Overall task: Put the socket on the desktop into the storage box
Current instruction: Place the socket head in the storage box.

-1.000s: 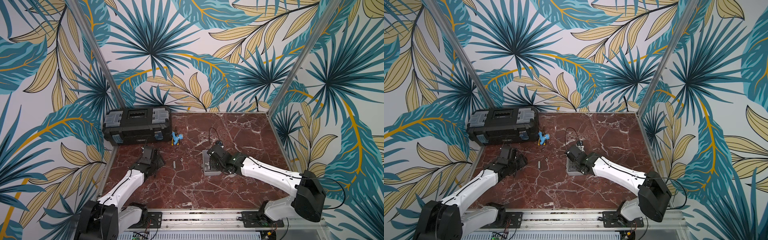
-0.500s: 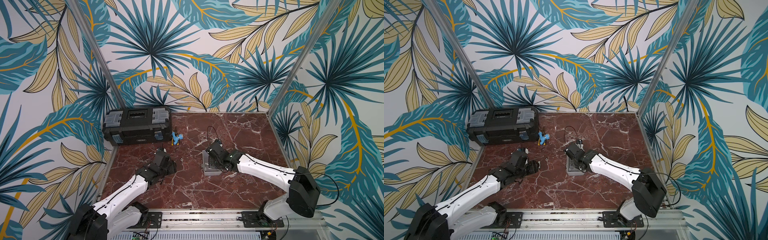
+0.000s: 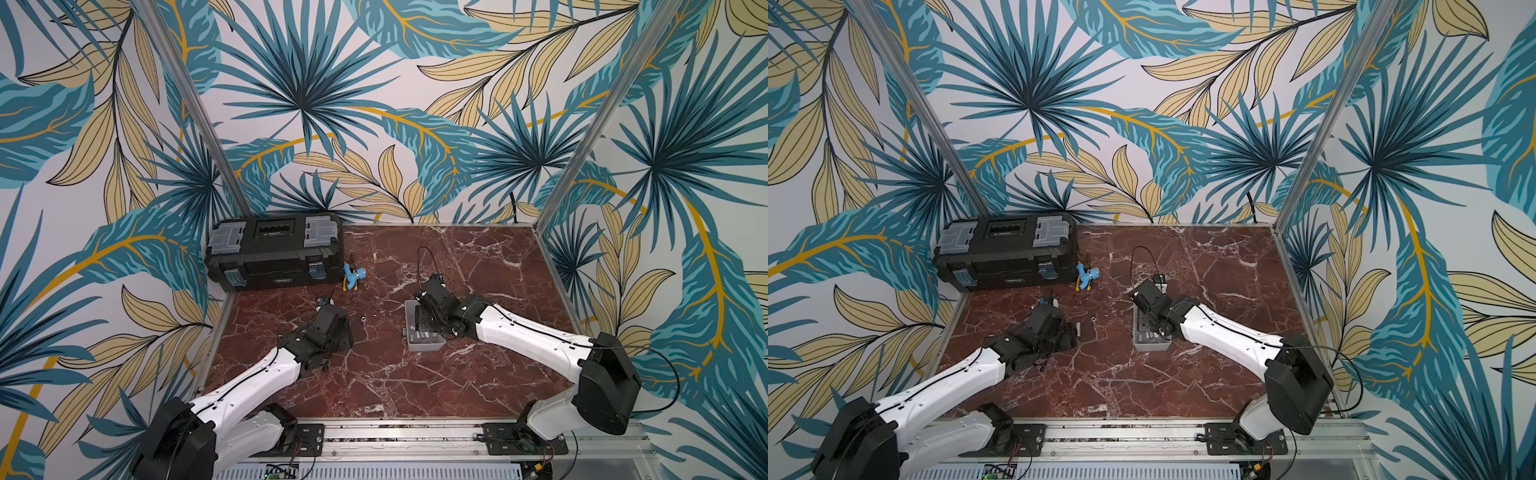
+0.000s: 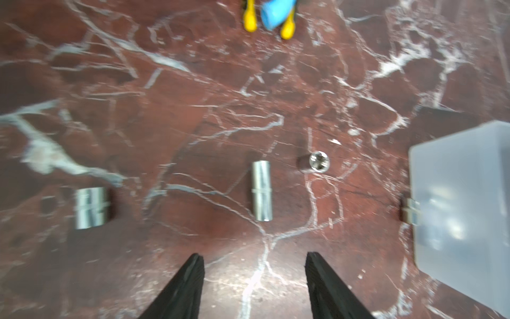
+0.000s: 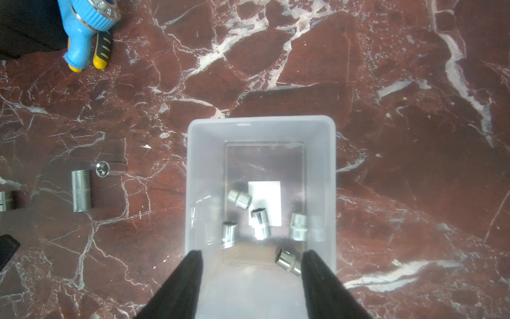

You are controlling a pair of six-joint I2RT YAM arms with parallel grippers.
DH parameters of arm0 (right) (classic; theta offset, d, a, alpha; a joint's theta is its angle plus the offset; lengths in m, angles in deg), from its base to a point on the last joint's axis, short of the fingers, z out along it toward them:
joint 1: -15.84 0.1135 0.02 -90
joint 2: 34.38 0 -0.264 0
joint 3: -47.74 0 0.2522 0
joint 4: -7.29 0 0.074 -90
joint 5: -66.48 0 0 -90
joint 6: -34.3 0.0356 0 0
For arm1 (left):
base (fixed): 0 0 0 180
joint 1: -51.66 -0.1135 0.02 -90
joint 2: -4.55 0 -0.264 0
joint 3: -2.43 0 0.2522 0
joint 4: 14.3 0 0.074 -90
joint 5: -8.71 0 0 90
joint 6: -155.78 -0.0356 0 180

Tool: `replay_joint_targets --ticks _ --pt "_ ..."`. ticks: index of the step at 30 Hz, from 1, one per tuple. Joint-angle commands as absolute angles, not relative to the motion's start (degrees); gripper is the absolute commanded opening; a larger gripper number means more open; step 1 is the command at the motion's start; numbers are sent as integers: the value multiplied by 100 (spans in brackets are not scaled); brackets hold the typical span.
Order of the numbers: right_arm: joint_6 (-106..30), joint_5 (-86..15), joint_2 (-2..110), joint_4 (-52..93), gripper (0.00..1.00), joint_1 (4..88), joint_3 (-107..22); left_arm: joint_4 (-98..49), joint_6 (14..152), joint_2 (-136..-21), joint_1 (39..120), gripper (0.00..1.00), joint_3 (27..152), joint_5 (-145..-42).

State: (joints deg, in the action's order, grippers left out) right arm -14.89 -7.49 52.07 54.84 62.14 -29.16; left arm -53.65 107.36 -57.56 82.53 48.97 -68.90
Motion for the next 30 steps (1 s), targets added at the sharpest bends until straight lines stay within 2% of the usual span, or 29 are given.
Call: replay_joint_targets --ticks 1,8,13,19,25,30 --pt "-1598 -706 5081 5619 60 6521 -3036 -5732 10998 -5798 7862 63 5092 -6348" --pt "-1482 -671 5061 5600 51 6783 -2940 -5442 10941 -6075 6937 61 5036 -6822" --pt "-1427 -688 5014 5560 45 6814 -2802 -5362 10889 -6421 6771 57 5173 -6822" --pt "-1393 -632 4800 5525 41 6818 -2634 -5331 10880 -6679 6604 51 5136 -6857" --pt "-1361 -630 4766 5485 40 6814 -2544 -5314 10852 -6740 6424 51 5076 -6839" --pt "-1334 -671 4797 5423 35 6816 -2535 -5218 10823 -6912 6301 45 5060 -6920"
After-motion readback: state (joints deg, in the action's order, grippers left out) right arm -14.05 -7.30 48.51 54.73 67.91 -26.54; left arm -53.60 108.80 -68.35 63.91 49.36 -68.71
